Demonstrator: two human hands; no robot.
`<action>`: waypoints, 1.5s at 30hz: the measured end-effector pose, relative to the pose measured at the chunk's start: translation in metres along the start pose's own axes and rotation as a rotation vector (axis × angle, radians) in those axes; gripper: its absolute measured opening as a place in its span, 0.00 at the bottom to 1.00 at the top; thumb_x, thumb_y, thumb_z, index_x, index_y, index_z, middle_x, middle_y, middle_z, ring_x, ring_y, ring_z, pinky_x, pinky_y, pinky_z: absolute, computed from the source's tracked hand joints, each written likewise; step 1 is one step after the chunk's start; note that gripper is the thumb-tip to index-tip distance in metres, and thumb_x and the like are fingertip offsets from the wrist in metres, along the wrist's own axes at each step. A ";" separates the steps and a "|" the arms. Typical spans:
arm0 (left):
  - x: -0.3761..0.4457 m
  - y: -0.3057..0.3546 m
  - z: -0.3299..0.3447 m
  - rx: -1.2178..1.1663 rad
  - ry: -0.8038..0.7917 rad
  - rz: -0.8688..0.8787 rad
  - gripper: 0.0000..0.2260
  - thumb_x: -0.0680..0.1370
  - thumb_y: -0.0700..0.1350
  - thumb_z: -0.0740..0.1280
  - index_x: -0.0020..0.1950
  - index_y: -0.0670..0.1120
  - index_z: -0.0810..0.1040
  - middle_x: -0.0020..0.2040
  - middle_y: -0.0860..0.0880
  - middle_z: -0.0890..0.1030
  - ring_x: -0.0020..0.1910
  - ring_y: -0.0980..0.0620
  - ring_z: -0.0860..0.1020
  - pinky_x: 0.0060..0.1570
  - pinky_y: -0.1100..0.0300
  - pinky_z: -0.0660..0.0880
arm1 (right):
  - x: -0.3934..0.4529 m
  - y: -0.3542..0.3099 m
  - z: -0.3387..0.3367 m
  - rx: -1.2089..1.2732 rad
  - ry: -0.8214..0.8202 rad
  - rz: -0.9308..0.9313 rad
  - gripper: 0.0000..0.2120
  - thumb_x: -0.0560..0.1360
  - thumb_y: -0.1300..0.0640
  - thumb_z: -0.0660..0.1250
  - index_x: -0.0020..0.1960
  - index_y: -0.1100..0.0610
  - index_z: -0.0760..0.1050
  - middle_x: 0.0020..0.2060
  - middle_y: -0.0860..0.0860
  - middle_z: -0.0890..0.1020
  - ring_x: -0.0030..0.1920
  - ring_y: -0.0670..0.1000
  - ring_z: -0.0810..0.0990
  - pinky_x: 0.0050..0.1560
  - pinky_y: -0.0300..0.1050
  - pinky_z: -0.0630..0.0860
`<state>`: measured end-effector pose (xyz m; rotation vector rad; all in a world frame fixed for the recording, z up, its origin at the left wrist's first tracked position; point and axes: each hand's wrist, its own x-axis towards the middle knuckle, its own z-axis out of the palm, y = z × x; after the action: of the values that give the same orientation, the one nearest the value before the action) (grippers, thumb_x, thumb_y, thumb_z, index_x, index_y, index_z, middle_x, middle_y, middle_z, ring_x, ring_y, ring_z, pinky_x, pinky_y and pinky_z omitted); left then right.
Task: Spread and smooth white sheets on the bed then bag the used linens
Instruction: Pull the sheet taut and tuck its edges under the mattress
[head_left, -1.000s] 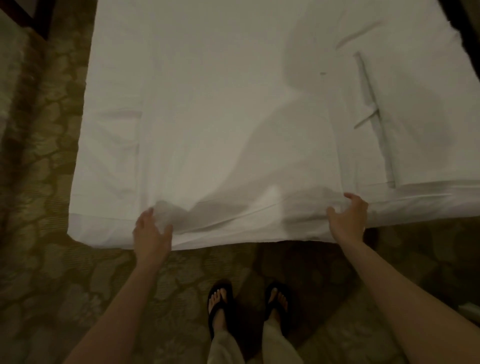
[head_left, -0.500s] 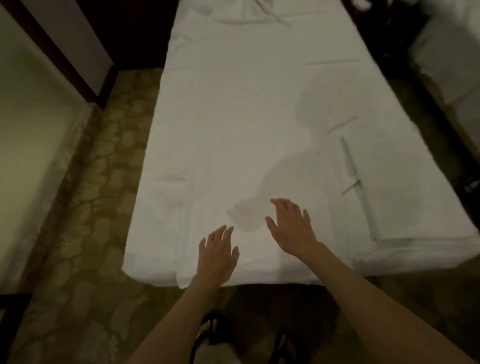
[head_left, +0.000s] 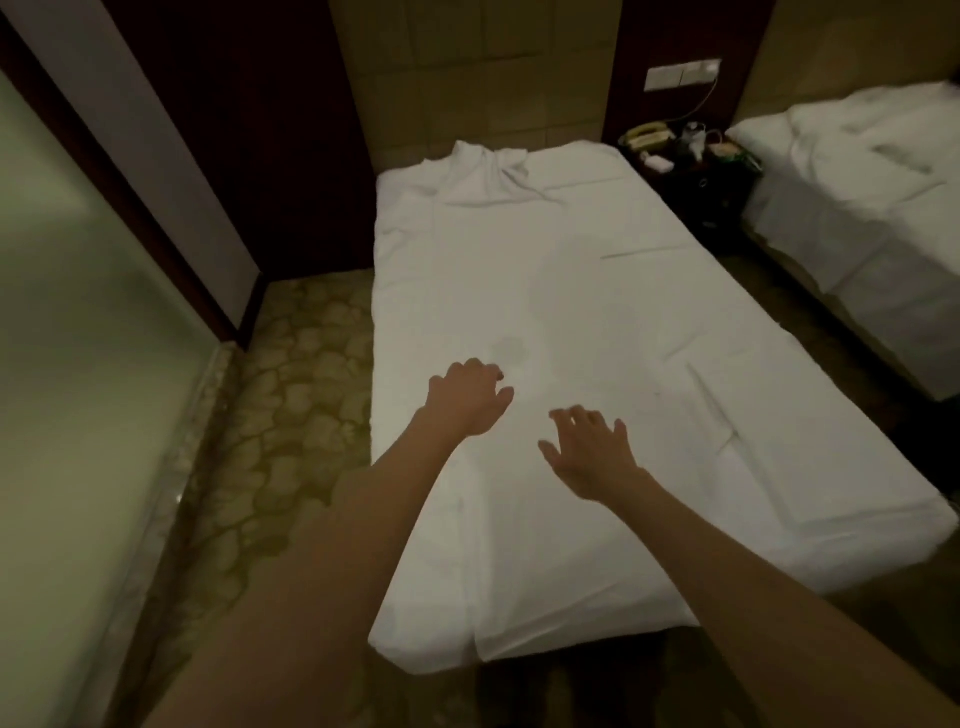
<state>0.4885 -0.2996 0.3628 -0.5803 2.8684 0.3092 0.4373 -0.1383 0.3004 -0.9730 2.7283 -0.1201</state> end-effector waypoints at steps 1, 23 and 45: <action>-0.001 -0.002 -0.018 -0.005 0.035 0.017 0.21 0.83 0.55 0.54 0.73 0.48 0.67 0.72 0.45 0.68 0.69 0.44 0.67 0.66 0.48 0.65 | -0.004 -0.007 0.000 -0.012 -0.009 -0.002 0.24 0.82 0.43 0.51 0.74 0.54 0.60 0.71 0.53 0.66 0.70 0.55 0.66 0.69 0.57 0.60; -0.037 -0.093 -0.029 -0.052 0.007 -0.029 0.22 0.83 0.57 0.53 0.70 0.45 0.70 0.67 0.46 0.75 0.65 0.46 0.73 0.66 0.48 0.69 | 0.028 -0.134 -0.151 -0.061 0.183 -0.007 0.24 0.81 0.44 0.54 0.71 0.57 0.63 0.67 0.55 0.69 0.68 0.57 0.68 0.69 0.61 0.59; 0.034 -0.170 -0.158 -0.007 0.220 0.299 0.21 0.83 0.58 0.54 0.69 0.48 0.71 0.67 0.48 0.75 0.65 0.47 0.73 0.65 0.50 0.68 | 0.071 -0.218 -0.080 0.002 0.055 0.294 0.26 0.81 0.43 0.52 0.73 0.58 0.60 0.70 0.57 0.67 0.70 0.58 0.65 0.71 0.64 0.55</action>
<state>0.5026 -0.5030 0.4781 -0.1927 3.1692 0.3178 0.4977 -0.3523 0.3979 -0.5653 2.8839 -0.0976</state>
